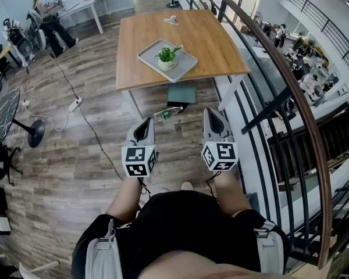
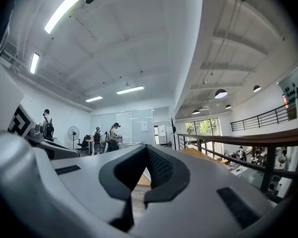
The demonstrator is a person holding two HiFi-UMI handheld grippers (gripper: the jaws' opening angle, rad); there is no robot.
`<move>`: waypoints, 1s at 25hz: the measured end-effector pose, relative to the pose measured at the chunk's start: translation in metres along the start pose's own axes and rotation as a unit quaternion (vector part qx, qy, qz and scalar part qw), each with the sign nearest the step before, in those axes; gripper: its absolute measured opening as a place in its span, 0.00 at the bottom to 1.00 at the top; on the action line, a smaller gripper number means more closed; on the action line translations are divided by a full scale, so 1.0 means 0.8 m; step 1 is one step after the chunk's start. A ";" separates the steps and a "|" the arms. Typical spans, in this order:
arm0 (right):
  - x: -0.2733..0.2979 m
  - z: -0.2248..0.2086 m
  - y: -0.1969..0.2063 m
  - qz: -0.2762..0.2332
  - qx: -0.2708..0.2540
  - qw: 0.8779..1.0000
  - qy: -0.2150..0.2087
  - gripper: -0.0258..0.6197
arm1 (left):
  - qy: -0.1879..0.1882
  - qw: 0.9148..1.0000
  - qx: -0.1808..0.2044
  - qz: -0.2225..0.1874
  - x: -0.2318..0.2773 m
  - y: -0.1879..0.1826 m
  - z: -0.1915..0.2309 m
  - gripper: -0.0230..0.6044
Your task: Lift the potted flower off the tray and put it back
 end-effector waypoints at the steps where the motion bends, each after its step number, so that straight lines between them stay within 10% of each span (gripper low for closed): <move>1: 0.002 0.001 0.001 0.001 0.001 1.000 -0.005 0.03 | 0.001 1.000 0.000 -0.002 0.001 -0.001 0.000 0.06; 25: 0.018 0.068 0.017 0.006 -0.011 1.000 -0.010 0.04 | 0.019 1.000 -0.006 -0.011 -0.022 0.006 0.060 0.06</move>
Point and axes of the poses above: the fingertips, and each gripper's own axes: x forward along the fingers, z to its left, y out of its underside, the point moved 2 cm from there along -x, backward along the fingers, and after that the axes turned 13 degrees about -z, right-handed, at the moved point
